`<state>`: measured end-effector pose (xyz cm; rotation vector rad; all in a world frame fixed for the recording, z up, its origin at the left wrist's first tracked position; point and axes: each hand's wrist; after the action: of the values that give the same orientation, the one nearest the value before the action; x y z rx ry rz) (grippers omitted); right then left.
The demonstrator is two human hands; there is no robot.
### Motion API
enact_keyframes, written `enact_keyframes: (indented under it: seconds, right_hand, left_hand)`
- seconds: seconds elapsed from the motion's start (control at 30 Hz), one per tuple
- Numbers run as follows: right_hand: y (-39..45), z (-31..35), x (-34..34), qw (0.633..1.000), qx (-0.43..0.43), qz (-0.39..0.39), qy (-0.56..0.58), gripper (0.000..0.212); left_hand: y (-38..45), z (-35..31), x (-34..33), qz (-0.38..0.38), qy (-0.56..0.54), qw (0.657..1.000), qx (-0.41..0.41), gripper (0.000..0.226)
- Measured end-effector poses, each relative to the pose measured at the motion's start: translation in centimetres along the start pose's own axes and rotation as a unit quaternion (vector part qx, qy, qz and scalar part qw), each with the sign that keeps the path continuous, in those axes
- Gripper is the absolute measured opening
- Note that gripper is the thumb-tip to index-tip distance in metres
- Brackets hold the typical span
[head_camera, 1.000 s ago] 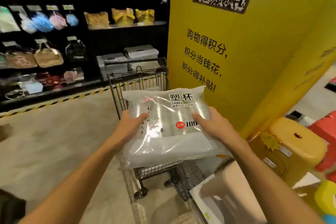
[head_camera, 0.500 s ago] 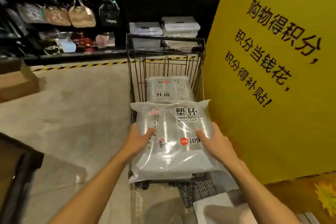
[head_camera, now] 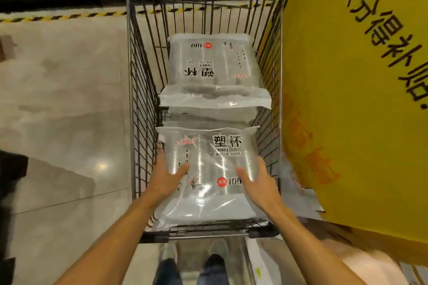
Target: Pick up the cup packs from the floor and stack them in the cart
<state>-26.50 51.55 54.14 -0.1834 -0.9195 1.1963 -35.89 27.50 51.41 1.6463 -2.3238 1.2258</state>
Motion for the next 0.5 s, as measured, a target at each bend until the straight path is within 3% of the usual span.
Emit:
enact_keyframes:
  seconds: [0.07,0.3,0.5]
  right_hand:
    - [1.0,-1.2,-1.4,1.000,-0.016,0.014,0.009,0.081]
    - [2.4,-2.6,-2.5,0.997,-0.044,0.053,0.019,0.060]
    - [1.0,3.1,0.4,0.999,0.001,0.005,-0.054,0.086]
  left_hand:
    - [1.2,1.8,-0.6,-0.001,0.020,1.000,0.006,0.093]
    - [2.2,3.3,-1.0,-0.020,0.067,0.998,0.007,0.089]
    - [0.4,-2.1,1.3,-0.045,0.094,0.994,0.009,0.098]
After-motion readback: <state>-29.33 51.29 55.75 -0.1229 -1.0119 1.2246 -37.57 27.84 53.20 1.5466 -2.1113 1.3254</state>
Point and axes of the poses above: each hand's wrist, its own y-axis towards the middle knuckle, its own x-axis out of the back of the hand, z = x × y, and after that the axes turned 5 degrees about y, right-handed
